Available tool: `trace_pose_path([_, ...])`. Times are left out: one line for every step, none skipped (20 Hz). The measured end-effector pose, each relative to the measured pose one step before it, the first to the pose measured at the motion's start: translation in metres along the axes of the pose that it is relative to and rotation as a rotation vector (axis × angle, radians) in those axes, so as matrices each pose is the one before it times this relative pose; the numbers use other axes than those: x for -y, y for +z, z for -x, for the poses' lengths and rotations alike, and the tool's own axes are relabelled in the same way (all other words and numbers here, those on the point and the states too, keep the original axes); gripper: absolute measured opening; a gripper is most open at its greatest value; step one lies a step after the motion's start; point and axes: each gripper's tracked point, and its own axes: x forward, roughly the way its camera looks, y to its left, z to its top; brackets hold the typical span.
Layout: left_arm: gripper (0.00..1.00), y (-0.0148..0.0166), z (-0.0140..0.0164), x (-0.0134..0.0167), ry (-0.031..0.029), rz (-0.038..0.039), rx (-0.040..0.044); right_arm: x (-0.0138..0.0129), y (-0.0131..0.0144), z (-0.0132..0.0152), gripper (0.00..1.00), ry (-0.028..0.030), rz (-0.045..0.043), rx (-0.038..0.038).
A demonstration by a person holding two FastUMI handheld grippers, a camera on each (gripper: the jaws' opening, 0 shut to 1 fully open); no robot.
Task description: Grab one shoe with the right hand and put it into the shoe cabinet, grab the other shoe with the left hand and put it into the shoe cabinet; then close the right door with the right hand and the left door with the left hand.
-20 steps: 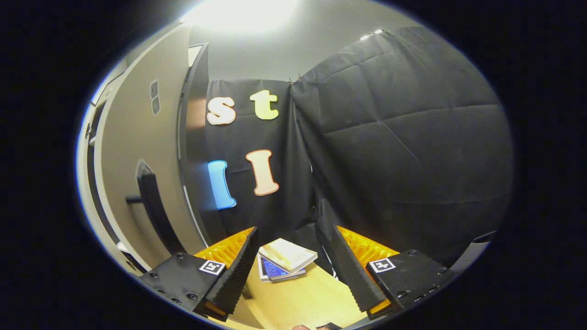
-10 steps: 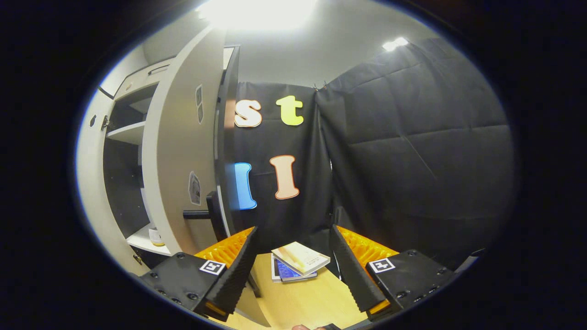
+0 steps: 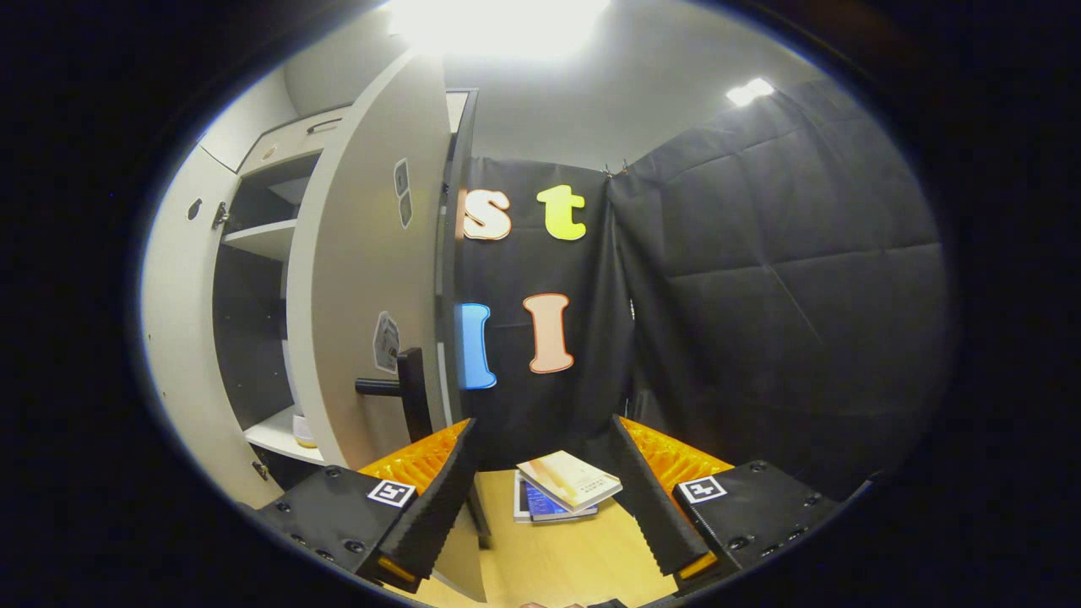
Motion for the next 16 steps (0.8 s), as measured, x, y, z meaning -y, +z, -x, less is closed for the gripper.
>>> trace_pose_path([1.0,-0.00214,0.00389,-0.00396,0.00671,0.0126,-0.00563,-0.00796,0.00041,0.00176,0.97,0.01577,-0.00181,0.00067])
trace_pose_path([1.0,-0.00171,0.00052,-0.00286,0.00639,0.00813,-0.00463,-0.00809,0.00109,0.00156,0.97,0.0127,0.00236,0.00328])
trace_pose_path([1.0,-0.00045,0.00028,-0.00409,0.00744,0.00322,-0.00045,-0.00799,0.00057,0.00059,0.97,0.01659,0.00328,0.00533])
trace_pose_path([1.0,0.00126,0.00124,-0.00501,0.01368,0.0001,0.00507,-0.00877,-0.00169,-0.00086,0.97,0.01707,-0.01093,0.00074])
trace_pose_path([0.99,0.00087,0.002,-0.00584,0.02062,-0.00252,0.0123,-0.00867,-0.00281,-0.00098,0.92,0.01933,-0.01878,-0.00623])
trace_pose_path([0.99,0.00376,0.00249,-0.00496,0.01525,-0.00084,0.01197,-0.00795,-0.00264,-0.00052,0.97,0.01983,-0.01747,-0.00504])
trace_pose_path([0.99,0.00107,0.00186,-0.00211,0.00774,0.00139,0.00846,-0.00813,-0.00073,-0.00153,0.97,0.01727,-0.01277,-0.00561])
trace_pose_path([0.98,0.00069,0.00104,-0.00287,0.00656,0.00207,0.00419,-0.00711,-0.00069,-0.00128,0.92,0.01645,-0.00535,-0.00445])
trace_pose_path([0.98,-0.00317,0.00331,-0.00319,0.00886,0.00022,0.00139,-0.00807,-0.00141,-0.00296,0.97,0.01632,0.00101,-0.00423])
trace_pose_path([1.0,-0.00126,0.00268,-0.00341,0.01052,-0.00146,-0.00135,-0.00655,-0.00189,-0.00411,0.97,0.00813,0.00814,-0.0097])
trace_pose_path([1.0,-0.00299,0.00108,-0.00377,0.01481,-0.00128,-0.00329,-0.00648,-0.00076,-0.00418,0.98,0.00828,0.0034,-0.00375])
trace_pose_path([1.0,-0.00039,0.00206,-0.00529,0.01832,-0.00034,0.00458,-0.01019,-0.00098,-0.00379,0.98,0.01573,-0.0112,-0.00211])
trace_pose_path([1.0,0.00179,0.00148,-0.00257,0.00729,0.00141,0.00519,-0.01109,-0.00243,-0.00549,0.98,0.02035,-0.01821,-0.0044])
trace_pose_path([1.0,0.00173,0.00219,-0.00244,0.0057,0.0005,-0.0013,-0.01201,-0.00263,-0.00535,0.98,0.02532,-0.02179,-0.0062])
trace_pose_path([0.98,-0.00061,0.00152,-0.00291,0.01275,-0.00234,-0.00276,-0.01157,-0.00302,-0.00577,0.98,0.02691,-0.02321,-0.00862])
trace_pose_path([1.0,0.00151,0.00103,-0.00523,0.01425,-0.00516,0.00343,-0.01046,-0.00253,-0.0056,0.98,0.02657,-0.01784,-0.0084])
